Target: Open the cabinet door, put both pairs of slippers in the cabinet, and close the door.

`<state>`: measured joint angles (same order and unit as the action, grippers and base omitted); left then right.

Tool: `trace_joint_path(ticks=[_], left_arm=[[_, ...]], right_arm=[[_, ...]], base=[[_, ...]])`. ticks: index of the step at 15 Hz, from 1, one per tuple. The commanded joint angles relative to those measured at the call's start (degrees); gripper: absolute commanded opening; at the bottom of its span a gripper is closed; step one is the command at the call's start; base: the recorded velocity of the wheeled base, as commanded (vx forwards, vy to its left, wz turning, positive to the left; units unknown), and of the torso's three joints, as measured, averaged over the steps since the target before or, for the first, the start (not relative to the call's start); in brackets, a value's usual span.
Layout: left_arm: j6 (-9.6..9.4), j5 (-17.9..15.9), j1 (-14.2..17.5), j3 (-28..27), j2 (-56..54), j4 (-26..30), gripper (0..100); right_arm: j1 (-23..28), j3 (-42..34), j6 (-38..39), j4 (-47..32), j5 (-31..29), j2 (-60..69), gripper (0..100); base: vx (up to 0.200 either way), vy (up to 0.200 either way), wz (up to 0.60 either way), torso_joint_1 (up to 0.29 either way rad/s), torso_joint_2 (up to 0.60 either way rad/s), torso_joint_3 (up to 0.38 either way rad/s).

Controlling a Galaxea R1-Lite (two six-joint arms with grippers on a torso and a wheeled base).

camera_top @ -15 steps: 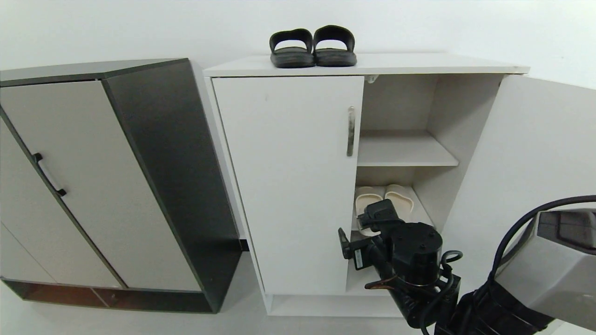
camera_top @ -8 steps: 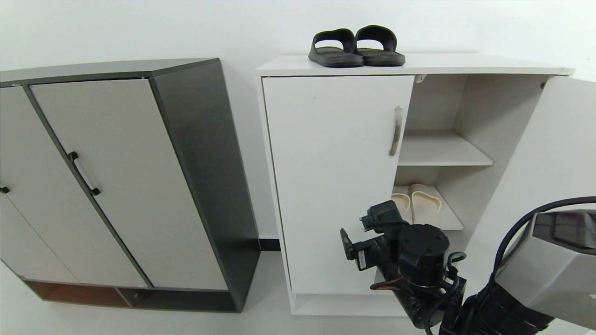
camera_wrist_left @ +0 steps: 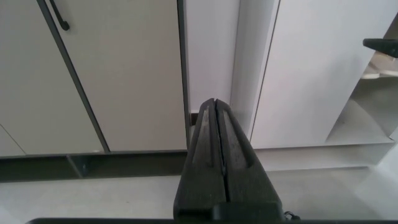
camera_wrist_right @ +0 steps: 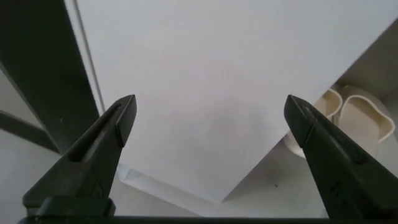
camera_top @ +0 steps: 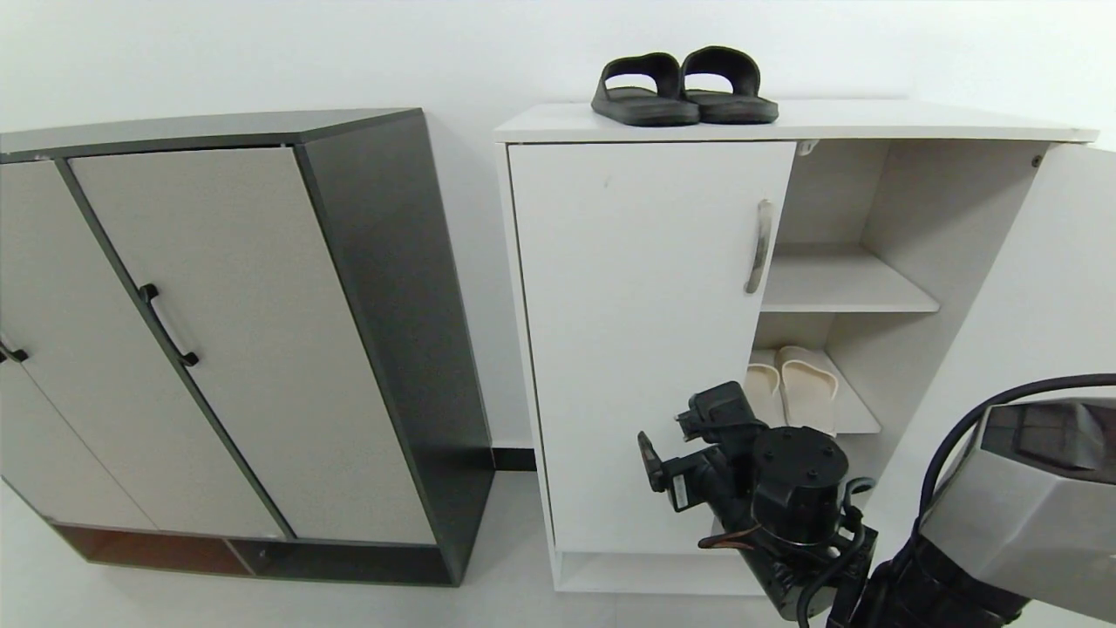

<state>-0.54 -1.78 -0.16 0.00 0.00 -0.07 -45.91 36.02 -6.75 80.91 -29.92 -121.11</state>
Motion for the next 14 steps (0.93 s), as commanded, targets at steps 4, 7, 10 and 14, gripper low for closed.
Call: trace_joint_path(ticks=[4, 7, 10, 14], left_arm=[[0.01, 0.0, 0.1, 0.0, 0.1, 0.0, 0], [0.01, -0.1, 0.0, 0.0, 0.1, 0.0, 0], [0.01, -0.1, 0.0, 0.0, 0.1, 0.0, 0], [0.01, -0.1, 0.0, 0.0, 0.1, 0.0, 0]], right_arm=[[-0.1, -0.1, 0.0, 0.2, 0.0, -0.6, 100], [-0.1, 0.1, 0.0, 0.2, 0.0, -0.6, 100], [-0.1, 0.1, 0.0, 0.1, 0.0, -0.6, 100], [-0.2, 0.1, -0.3, 0.2, 0.0, -0.4, 100]], base=[[0.000, 0.000, 0.00, 0.000, 0.00, 0.000], [0.000, 0.000, 0.00, 0.001, -0.05, -0.066], [0.000, 0.000, 0.00, 0.017, -0.20, -0.329], [0.000, 0.000, 0.00, 0.061, -0.52, -0.360]])
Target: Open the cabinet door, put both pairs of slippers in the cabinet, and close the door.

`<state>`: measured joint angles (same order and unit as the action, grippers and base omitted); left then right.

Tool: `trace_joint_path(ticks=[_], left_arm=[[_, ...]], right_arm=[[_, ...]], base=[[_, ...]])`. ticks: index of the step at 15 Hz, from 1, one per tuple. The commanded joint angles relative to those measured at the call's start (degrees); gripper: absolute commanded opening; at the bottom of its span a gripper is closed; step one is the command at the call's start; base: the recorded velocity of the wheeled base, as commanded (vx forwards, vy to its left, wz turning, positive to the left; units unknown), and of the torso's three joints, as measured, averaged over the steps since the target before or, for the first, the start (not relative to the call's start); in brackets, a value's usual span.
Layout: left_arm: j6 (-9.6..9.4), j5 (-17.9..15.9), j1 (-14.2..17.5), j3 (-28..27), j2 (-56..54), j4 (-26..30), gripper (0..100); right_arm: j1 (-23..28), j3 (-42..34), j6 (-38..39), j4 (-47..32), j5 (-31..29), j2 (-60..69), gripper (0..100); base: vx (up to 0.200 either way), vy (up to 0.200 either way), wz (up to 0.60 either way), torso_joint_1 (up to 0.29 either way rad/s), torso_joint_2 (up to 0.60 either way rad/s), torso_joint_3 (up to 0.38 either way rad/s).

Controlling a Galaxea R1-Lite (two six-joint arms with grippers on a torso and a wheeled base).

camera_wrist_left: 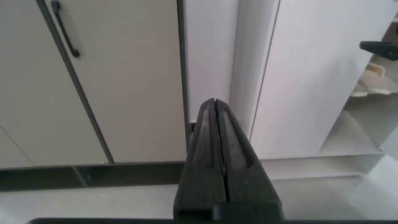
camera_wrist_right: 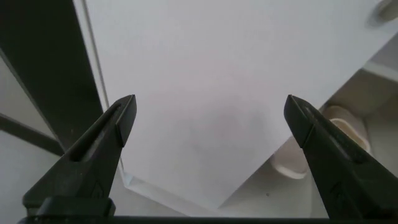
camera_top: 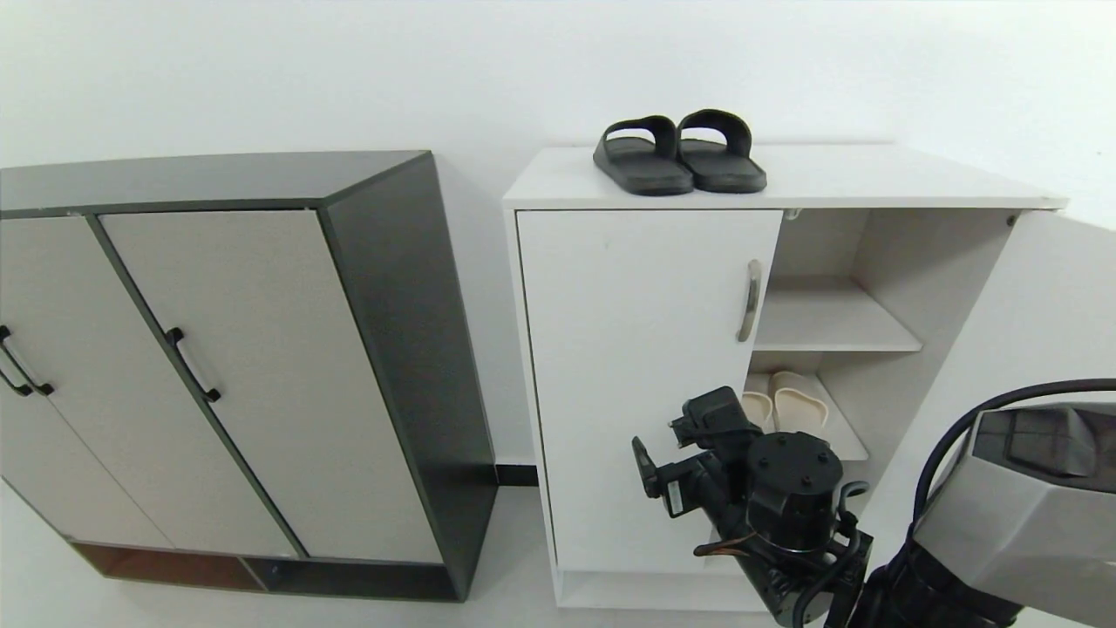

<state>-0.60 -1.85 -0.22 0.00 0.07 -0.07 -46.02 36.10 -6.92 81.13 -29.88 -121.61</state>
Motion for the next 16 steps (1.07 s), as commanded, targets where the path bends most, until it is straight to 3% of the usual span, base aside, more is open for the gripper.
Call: trace_joint_path(ticks=[1, 16], left_arm=[[0.07, 0.0, 0.1, 0.0, 0.0, 0.0, 0], [0.07, 0.0, 0.0, 0.0, 0.0, 0.0, 0]], right_arm=[[-0.3, 0.0, -0.7, 0.1, 0.0, 0.1, 100], [-0.3, -0.1, -0.9, 0.9, 0.0, 0.1, 100]], base=[[0.000, 0.000, 0.00, 0.110, -0.47, -0.354], [0.000, 0.000, 0.00, 0.166, -0.49, -0.321]])
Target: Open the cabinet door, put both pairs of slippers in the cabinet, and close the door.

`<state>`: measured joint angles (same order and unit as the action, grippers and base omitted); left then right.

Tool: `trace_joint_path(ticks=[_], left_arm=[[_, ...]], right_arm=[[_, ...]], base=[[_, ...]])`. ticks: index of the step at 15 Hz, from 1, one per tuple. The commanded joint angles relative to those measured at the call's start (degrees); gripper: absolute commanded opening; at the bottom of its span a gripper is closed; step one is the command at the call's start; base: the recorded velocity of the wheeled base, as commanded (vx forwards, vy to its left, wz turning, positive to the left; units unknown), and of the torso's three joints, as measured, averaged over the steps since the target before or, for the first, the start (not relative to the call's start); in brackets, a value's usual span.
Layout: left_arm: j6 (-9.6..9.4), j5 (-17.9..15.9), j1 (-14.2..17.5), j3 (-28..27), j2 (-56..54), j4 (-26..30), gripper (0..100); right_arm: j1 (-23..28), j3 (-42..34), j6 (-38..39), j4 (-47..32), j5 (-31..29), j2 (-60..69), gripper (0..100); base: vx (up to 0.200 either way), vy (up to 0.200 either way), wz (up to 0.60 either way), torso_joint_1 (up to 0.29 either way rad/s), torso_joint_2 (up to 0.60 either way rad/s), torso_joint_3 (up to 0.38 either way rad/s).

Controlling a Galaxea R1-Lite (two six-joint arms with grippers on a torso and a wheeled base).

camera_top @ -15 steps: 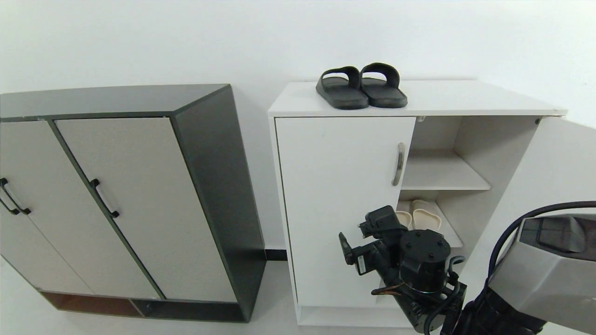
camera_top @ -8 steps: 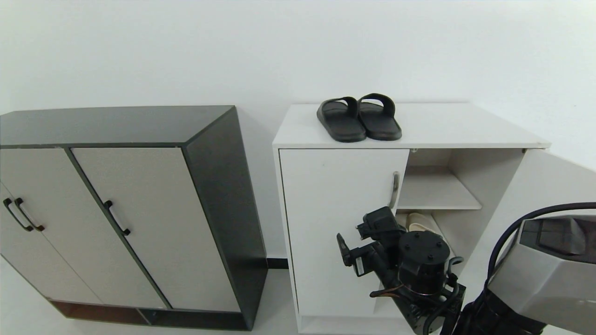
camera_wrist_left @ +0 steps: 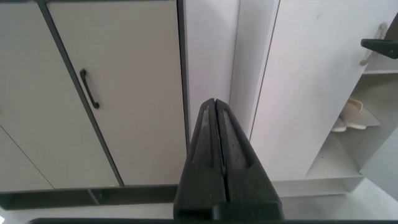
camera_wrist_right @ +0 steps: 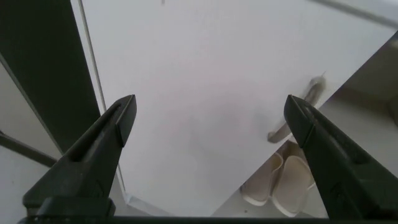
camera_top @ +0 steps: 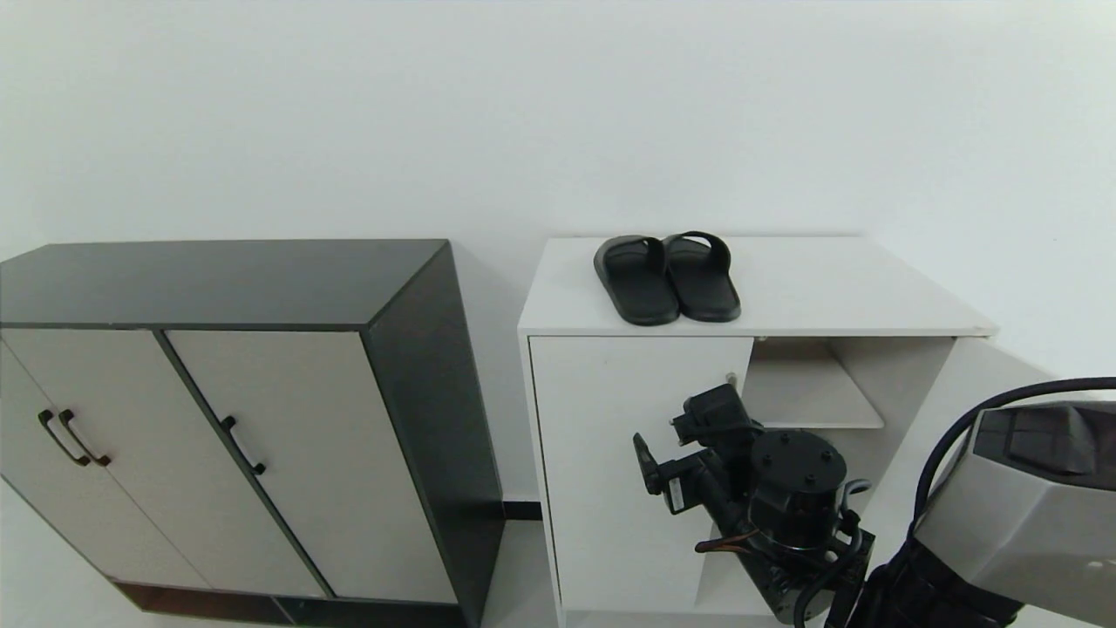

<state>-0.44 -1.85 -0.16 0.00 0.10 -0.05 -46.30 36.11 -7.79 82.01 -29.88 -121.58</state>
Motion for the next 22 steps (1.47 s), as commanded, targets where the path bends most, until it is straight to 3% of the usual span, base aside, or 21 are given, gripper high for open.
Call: trace_joint_path(ticks=[1, 6, 11, 14, 17, 19, 22], left_arm=[[-0.09, 0.0, 0.0, 0.0, 0.0, 0.0, 0], [0.00, 0.0, 0.1, 0.0, 0.0, 0.0, 0], [0.09, 0.0, 0.0, 0.0, 0.0, 0.0, 0], [0.09, 0.0, 0.0, 0.0, 0.0, 0.0, 0], [0.00, 0.0, 0.0, 0.0, 0.0, 0.0, 0], [0.09, 0.0, 0.0, 0.0, 0.0, 0.0, 0], [0.09, 0.0, 0.0, 0.0, 0.0, 0.0, 0]], right_arm=[[0.0, -0.1, 0.0, 0.0, 0.0, 0.0, 100], [0.1, 0.0, 0.0, 0.2, 1.2, -0.2, 100], [-0.4, -0.7, -1.9, 0.7, 2.0, 0.6, 100], [-2.3, 0.9, 2.0, -12.7, 1.4, 8.2, 100], [-3.4, 12.1, 11.9, -35.5, -8.6, 13.4, 100], [-3.3, 16.8, 15.3, -38.7, -12.4, 12.2, 100], [-1.0, 17.9, 16.3, -38.5, -13.1, 11.1, 100]], base=[[0.000, 0.000, 0.00, 0.217, -0.53, -0.305], [0.000, 0.000, 0.00, 0.237, -0.56, -0.315], [0.000, 0.000, 0.00, 0.062, -0.14, -0.074], [0.000, 0.000, 0.00, 0.000, 0.00, 0.000], [0.000, 0.000, 0.00, 0.000, 0.00, 0.000], [0.000, 0.000, 0.00, 0.000, 0.00, 0.000], [0.000, 0.000, 0.00, 0.000, 0.00, 0.000]])
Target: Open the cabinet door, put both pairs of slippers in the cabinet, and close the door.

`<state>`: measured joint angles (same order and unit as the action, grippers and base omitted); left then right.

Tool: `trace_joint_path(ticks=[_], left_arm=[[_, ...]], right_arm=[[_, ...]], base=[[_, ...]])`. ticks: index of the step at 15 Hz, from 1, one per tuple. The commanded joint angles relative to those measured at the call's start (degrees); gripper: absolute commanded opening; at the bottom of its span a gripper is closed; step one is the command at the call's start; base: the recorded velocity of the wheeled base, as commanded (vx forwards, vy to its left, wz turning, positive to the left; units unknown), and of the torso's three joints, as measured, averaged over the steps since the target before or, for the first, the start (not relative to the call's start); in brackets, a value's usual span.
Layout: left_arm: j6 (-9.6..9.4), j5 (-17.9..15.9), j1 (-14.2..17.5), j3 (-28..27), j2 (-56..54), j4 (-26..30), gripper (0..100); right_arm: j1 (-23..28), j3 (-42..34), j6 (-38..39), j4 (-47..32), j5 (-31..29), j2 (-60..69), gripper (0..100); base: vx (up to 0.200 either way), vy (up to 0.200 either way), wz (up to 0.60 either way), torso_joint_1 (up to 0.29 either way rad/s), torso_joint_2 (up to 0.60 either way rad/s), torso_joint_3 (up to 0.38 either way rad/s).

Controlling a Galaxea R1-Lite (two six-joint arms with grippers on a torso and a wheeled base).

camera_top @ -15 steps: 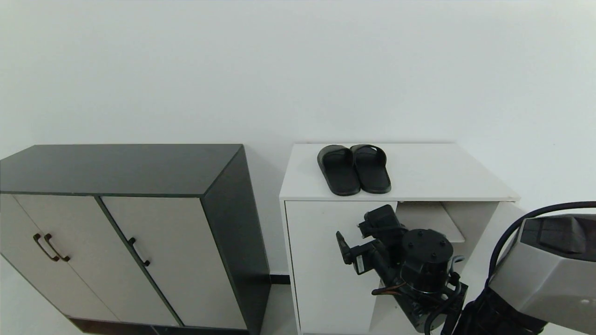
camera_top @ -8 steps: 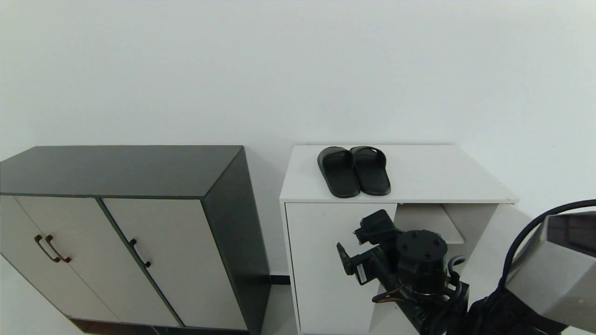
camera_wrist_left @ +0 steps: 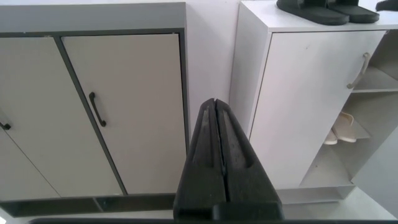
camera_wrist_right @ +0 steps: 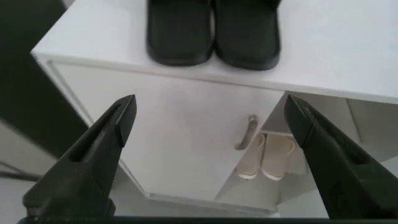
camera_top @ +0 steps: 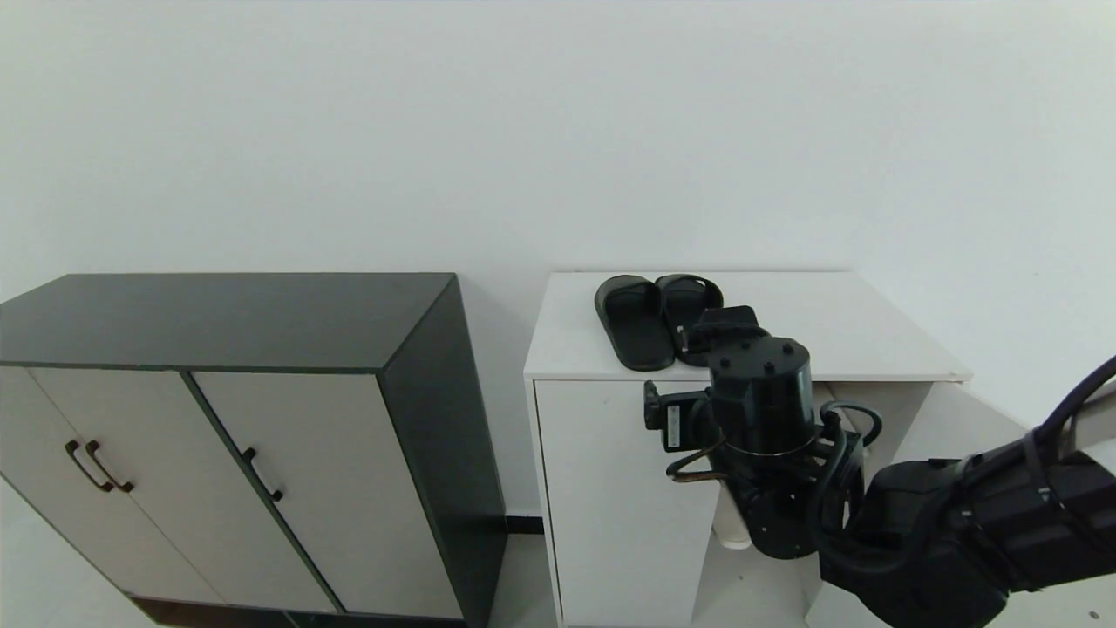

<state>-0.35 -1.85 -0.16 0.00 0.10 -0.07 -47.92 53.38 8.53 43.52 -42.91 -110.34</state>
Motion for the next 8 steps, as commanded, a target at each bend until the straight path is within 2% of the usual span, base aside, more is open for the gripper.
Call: trace_joint_path(ticks=[1, 2, 8], left_arm=[[0.00, 0.0, 0.0, 0.0, 0.0, 0.0, 0], [0.09, 0.0, 0.0, 0.0, 0.0, 0.0, 0], [0.09, -0.1, 0.0, 0.0, 0.0, 0.0, 0]], right_arm=[[0.8, 0.6, 0.1, 0.0, 0.0, -0.1, 100], [0.8, 0.6, 0.0, 0.0, 0.0, -0.2, 100], [1.7, 0.4, 0.1, 0.2, 0.4, -0.4, 100]], base=[[0.000, 0.000, 0.00, 0.000, 0.00, 0.000], [0.000, 0.000, 0.00, 0.000, 0.00, 0.000], [0.200, 0.000, 0.00, 0.006, 0.00, 0.002]])
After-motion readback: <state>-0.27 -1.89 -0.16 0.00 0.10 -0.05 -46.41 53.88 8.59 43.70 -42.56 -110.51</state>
